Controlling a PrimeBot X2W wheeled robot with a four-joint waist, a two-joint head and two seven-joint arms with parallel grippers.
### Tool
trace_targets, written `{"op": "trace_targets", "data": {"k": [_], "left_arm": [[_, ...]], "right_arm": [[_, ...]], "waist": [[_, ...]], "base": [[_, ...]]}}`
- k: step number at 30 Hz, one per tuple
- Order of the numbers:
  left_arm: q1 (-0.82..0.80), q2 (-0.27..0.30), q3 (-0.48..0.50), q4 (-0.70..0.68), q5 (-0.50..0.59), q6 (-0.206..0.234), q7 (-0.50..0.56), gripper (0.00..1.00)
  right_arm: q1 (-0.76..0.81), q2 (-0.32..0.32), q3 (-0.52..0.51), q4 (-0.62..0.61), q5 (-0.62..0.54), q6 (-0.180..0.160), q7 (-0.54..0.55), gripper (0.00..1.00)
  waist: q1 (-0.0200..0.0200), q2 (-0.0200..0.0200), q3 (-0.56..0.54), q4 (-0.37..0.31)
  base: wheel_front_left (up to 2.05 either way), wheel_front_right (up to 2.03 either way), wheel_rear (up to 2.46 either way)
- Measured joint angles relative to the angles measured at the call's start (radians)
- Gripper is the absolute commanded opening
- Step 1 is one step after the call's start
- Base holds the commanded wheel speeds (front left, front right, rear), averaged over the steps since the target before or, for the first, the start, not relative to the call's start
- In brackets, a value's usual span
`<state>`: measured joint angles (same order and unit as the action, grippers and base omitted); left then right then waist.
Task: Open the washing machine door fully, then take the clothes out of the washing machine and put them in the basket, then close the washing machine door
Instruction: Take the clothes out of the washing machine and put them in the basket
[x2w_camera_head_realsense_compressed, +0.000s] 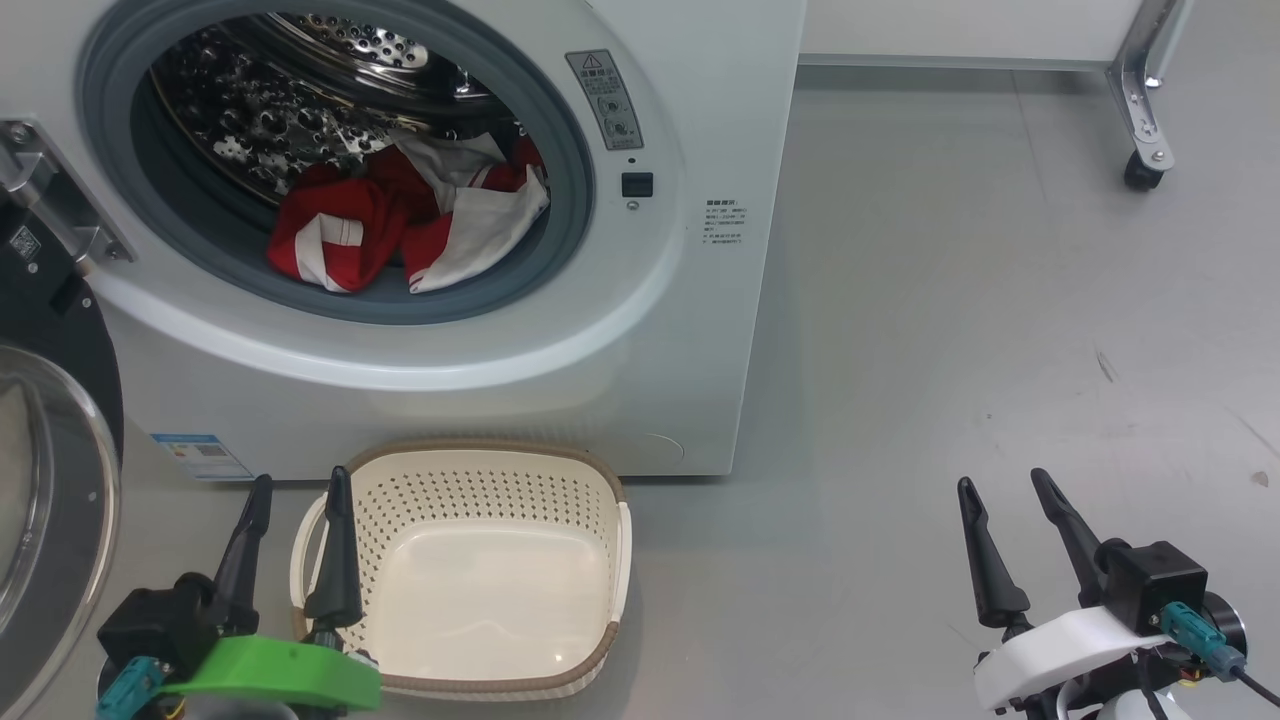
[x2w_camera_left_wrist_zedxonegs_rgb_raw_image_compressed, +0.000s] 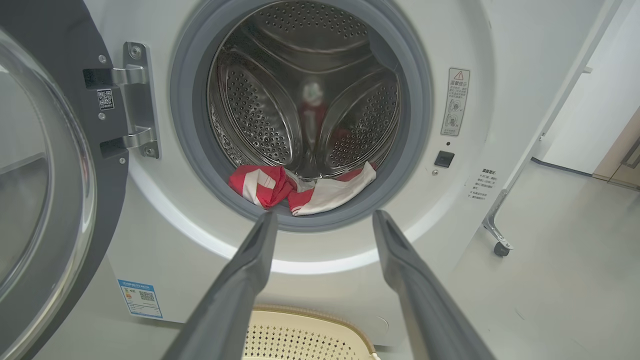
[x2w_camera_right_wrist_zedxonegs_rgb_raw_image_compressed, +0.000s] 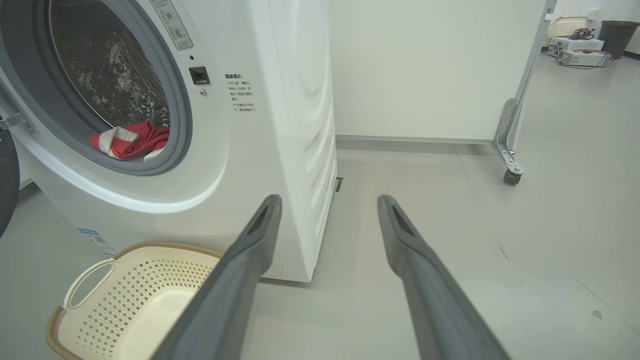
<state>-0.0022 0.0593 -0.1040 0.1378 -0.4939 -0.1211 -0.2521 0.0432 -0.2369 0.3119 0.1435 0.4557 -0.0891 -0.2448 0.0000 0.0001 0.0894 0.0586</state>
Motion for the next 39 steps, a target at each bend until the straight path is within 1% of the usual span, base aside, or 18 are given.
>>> {"op": "trace_targets", "data": {"k": [13, 39], "left_arm": [[0.0, 0.007, 0.012, -0.017, 0.002, 0.0, 0.0, 1.0], [0.001, 0.007, 0.008, -0.011, 0.012, 0.0, 0.0, 1.0]], "right_arm": [[0.0, 0.001, 0.0, 0.002, 0.0, 0.0, 0.0, 1.0], [-0.003, 0.002, 0.0, 0.004, 0.0, 0.0, 0.0, 1.0]], "waist": [[0.0, 0.0, 0.004, -0.002], [0.0, 0.0, 0.013, -0.001]], "base": [[0.38, -0.38, 0.0], [0.01, -0.01, 0.0]]}}
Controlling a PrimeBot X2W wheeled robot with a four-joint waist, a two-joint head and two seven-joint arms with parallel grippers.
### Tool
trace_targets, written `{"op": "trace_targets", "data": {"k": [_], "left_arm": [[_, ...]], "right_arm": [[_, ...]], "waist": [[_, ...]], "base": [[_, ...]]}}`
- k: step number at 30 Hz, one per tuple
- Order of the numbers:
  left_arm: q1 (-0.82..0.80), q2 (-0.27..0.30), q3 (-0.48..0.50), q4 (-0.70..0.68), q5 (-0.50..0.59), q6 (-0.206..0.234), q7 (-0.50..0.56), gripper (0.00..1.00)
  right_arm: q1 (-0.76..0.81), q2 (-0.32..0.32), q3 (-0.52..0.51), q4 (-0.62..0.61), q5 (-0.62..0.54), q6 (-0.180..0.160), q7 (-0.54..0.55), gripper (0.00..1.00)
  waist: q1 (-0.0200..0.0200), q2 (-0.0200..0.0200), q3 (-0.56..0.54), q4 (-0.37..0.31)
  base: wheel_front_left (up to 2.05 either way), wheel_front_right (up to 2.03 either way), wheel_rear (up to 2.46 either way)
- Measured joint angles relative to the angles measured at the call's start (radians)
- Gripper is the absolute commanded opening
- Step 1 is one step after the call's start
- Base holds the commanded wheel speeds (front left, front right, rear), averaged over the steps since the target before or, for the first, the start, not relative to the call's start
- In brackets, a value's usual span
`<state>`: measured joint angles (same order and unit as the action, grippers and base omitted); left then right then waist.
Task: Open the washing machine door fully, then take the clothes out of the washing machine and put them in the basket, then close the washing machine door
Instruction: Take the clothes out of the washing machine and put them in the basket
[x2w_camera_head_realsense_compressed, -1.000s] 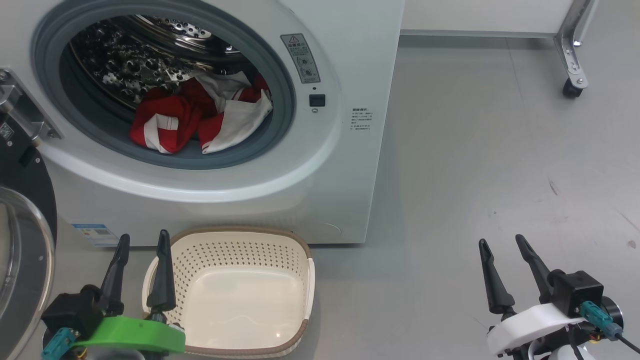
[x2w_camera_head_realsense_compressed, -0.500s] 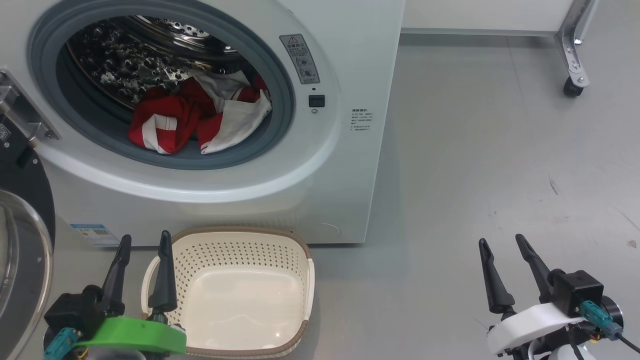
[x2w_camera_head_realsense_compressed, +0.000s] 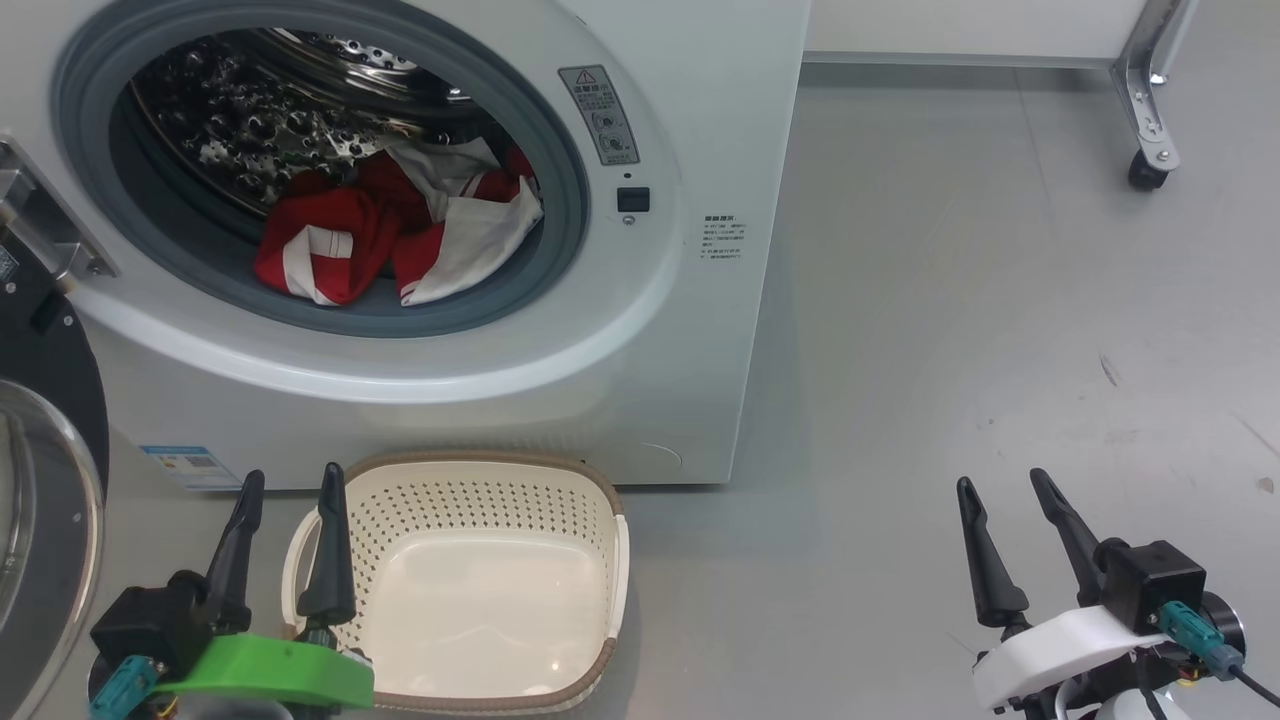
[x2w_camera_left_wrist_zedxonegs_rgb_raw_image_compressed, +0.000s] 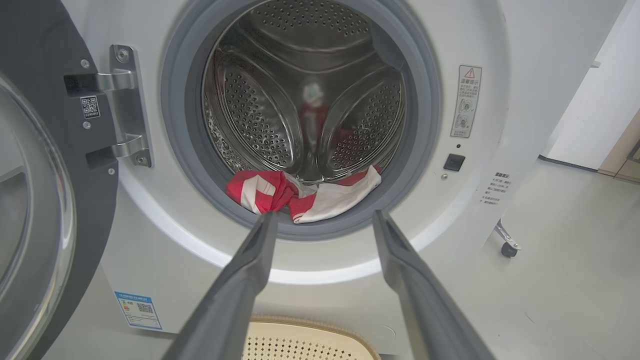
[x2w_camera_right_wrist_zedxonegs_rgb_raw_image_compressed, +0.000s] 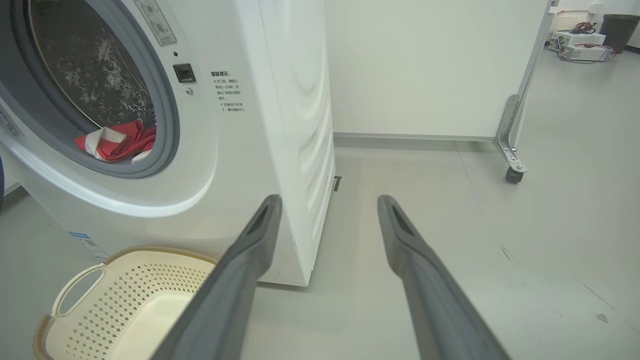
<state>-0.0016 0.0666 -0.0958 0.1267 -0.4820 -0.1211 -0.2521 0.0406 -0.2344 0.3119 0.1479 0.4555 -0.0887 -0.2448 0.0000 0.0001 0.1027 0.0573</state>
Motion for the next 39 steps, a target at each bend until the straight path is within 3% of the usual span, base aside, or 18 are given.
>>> {"op": "trace_targets", "data": {"k": [17, 25, 39], "left_arm": [[0.002, 0.022, 0.026, 0.0, 0.028, 0.0, 0.0, 1.0], [-0.031, 0.097, 0.03, -0.007, 0.127, 0.033, 0.01, 1.0], [-0.282, 0.234, 0.101, 0.018, 0.167, 0.087, 0.179, 1.0]], "right_arm": [[-0.017, 0.006, 0.022, -0.015, -0.018, 0.009, -0.003, 1.0], [-0.036, 0.018, 0.045, -0.053, -0.03, 0.008, -0.002, 1.0], [-0.111, 0.069, 0.069, -0.069, -0.038, 0.013, -0.002, 1.0]], "waist": [[0.0, 0.0, 0.041, -0.027], [0.0, 0.0, 0.116, -0.061], [0.0, 0.0, 0.278, -0.165]], "base": [[0.0, 0.0, 0.0], [0.0, 0.0, 0.0], [0.0, 0.0, 0.0]]}}
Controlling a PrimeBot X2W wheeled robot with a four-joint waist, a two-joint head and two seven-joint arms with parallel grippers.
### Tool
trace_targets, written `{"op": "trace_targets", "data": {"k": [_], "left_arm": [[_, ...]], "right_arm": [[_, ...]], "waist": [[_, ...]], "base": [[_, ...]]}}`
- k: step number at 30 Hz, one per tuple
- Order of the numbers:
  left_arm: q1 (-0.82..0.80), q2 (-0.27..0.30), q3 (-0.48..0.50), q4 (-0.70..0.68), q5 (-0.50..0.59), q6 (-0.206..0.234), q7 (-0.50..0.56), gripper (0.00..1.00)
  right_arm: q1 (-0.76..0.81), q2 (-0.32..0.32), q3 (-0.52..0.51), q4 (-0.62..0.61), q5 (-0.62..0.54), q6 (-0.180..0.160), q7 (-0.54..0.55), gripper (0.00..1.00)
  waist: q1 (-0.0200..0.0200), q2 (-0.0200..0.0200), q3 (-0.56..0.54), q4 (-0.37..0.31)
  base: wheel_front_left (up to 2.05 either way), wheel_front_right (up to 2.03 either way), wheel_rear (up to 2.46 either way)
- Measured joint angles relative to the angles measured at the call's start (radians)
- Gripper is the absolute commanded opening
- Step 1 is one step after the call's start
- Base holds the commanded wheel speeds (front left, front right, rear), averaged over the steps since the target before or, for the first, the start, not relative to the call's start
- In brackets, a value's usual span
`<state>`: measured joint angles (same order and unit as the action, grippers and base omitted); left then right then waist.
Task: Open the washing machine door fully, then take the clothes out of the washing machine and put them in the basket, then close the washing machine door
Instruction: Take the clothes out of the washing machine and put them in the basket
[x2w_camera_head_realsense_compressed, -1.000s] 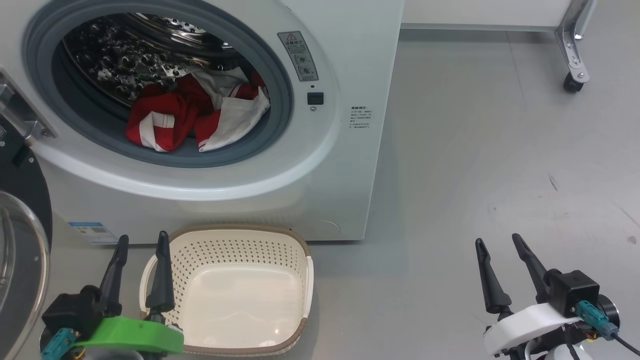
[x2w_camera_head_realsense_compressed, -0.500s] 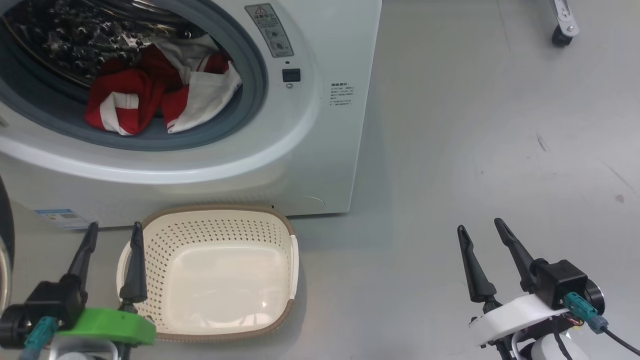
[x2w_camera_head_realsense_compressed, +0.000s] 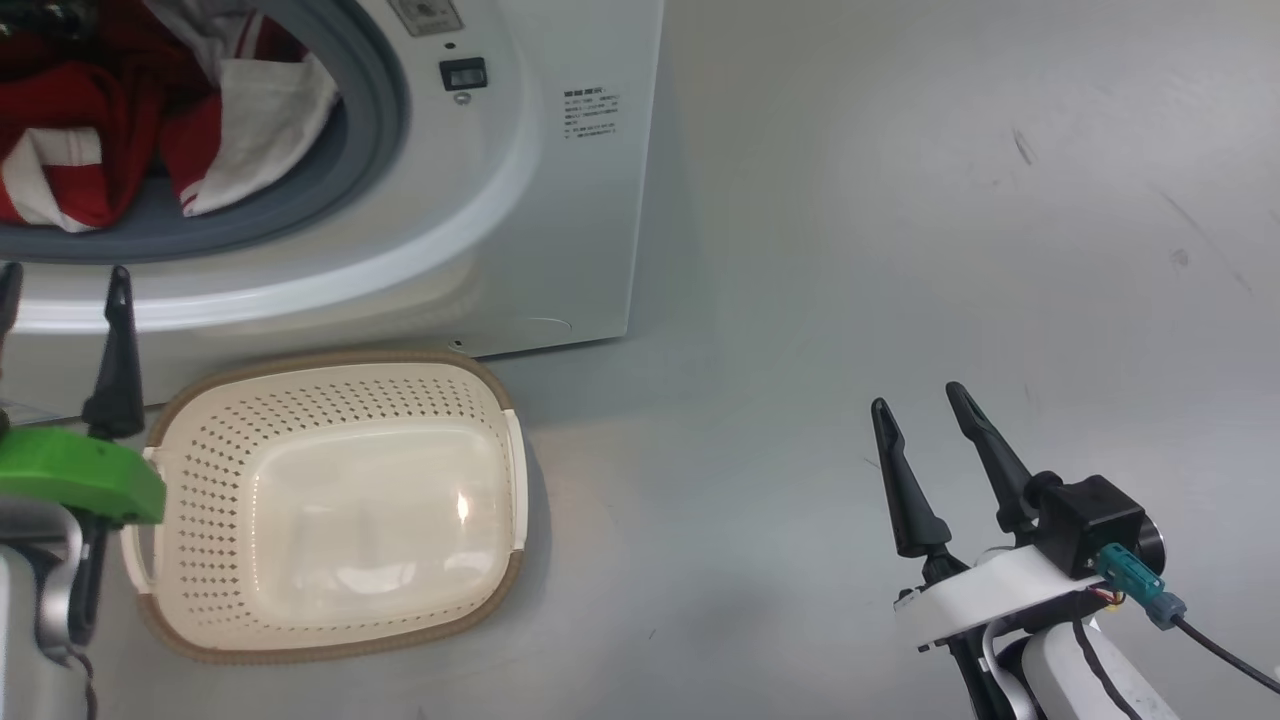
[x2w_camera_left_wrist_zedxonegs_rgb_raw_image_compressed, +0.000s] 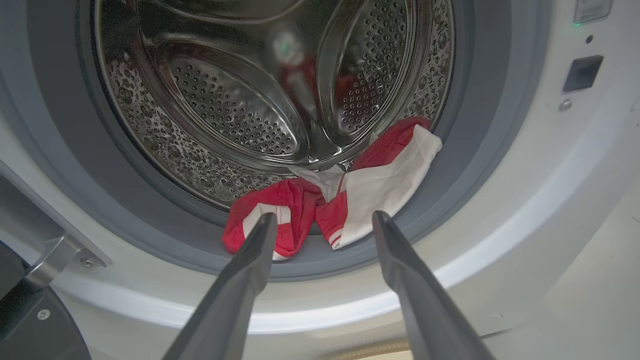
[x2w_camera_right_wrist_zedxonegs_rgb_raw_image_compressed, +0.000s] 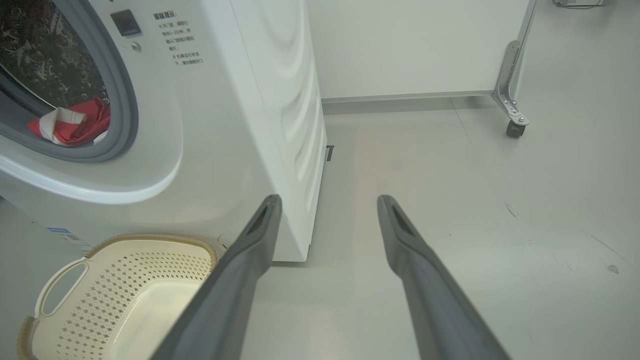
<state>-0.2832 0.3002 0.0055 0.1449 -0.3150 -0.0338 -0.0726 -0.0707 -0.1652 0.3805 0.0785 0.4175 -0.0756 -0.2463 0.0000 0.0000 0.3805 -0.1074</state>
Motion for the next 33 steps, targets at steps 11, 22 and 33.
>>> {"op": "trace_targets", "data": {"k": [11, 22, 33], "left_arm": [[-0.191, 0.132, -0.002, 0.115, 0.074, 0.012, 0.19, 1.0], [-0.338, 0.25, -0.041, 0.222, 0.191, 0.02, 0.328, 1.0], [-0.43, 0.299, -0.062, 0.311, 0.248, 0.028, 0.431, 1.0]], "right_arm": [[-0.057, 0.041, 0.009, 0.006, -0.005, 0.012, 0.0, 1.0], [-0.096, 0.076, 0.019, 0.034, -0.006, 0.024, -0.002, 1.0], [-0.125, 0.097, 0.013, 0.042, -0.006, 0.034, -0.003, 1.0]], "waist": [[0.0, 0.0, 0.111, -0.089], [0.0, 0.0, 0.191, -0.17], [0.0, 0.0, 0.234, -0.227]], "base": [[0.0, 0.0, 0.0], [0.0, 0.0, 0.0], [0.0, 0.0, 0.0]]}}
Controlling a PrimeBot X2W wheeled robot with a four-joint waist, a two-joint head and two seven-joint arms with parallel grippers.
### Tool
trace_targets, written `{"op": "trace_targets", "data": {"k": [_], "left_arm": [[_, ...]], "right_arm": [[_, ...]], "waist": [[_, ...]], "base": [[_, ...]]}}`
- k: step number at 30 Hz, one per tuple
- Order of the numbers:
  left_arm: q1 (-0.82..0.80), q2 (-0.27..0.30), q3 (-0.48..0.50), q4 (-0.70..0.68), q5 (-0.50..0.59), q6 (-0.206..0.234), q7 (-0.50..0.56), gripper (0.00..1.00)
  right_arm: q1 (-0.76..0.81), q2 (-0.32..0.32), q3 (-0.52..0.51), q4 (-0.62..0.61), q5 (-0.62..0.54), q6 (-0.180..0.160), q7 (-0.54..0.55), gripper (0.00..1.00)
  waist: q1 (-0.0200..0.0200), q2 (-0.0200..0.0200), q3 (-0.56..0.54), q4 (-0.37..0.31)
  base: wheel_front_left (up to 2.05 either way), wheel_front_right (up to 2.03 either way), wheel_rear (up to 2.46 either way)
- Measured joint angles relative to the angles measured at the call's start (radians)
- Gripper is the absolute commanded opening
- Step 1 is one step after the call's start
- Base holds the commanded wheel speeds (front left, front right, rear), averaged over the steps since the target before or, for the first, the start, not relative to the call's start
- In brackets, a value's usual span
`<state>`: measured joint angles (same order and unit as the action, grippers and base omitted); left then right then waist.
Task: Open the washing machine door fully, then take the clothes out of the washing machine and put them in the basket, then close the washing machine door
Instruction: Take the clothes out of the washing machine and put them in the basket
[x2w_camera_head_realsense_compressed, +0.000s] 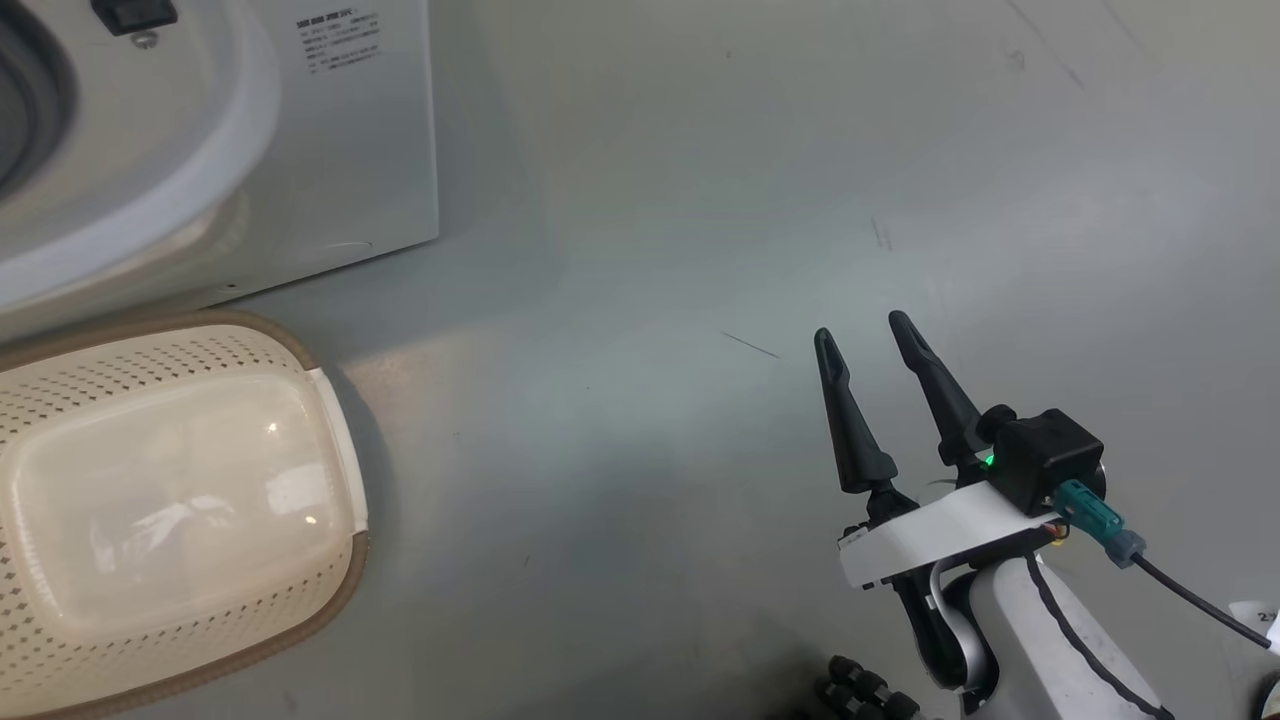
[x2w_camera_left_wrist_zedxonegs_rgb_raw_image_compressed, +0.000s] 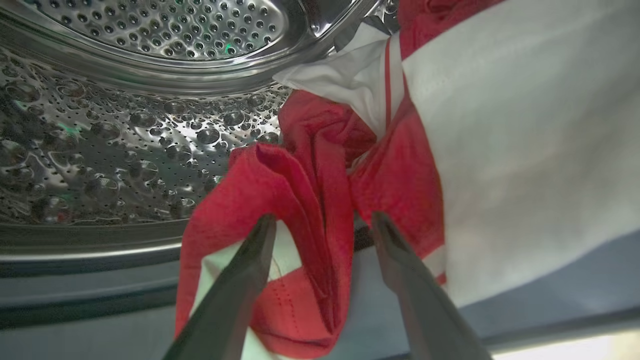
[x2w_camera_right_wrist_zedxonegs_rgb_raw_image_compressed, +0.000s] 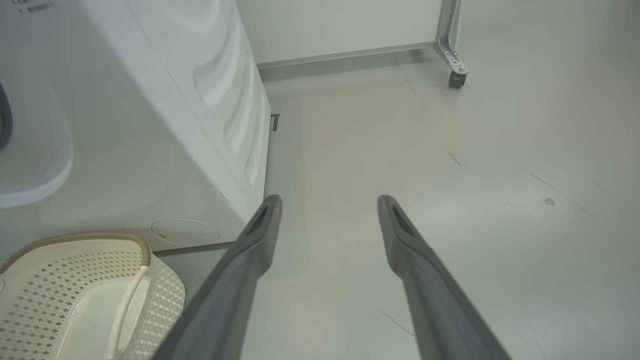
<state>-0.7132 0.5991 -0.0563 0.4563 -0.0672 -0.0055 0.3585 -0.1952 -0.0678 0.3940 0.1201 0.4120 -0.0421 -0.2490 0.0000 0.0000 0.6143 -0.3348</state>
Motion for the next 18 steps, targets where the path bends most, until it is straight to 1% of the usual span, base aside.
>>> {"op": "trace_targets", "data": {"k": [6, 18], "left_arm": [[-0.051, 0.009, -0.012, 0.037, 0.009, 0.001, 0.02, 1.0], [-0.099, 0.013, -0.018, 0.098, 0.029, 0.002, 0.038, 1.0]], "right_arm": [[-0.002, 0.005, -0.016, -0.001, 0.0, 0.005, 0.0, 1.0], [-0.002, 0.011, -0.029, -0.001, -0.01, 0.011, 0.0, 1.0]], "waist": [[0.0, 0.0, 0.015, -0.02], [0.0, 0.0, 0.023, -0.028]], "base": [[0.0, 0.0, 0.0], [0.0, 0.0, 0.0]]}}
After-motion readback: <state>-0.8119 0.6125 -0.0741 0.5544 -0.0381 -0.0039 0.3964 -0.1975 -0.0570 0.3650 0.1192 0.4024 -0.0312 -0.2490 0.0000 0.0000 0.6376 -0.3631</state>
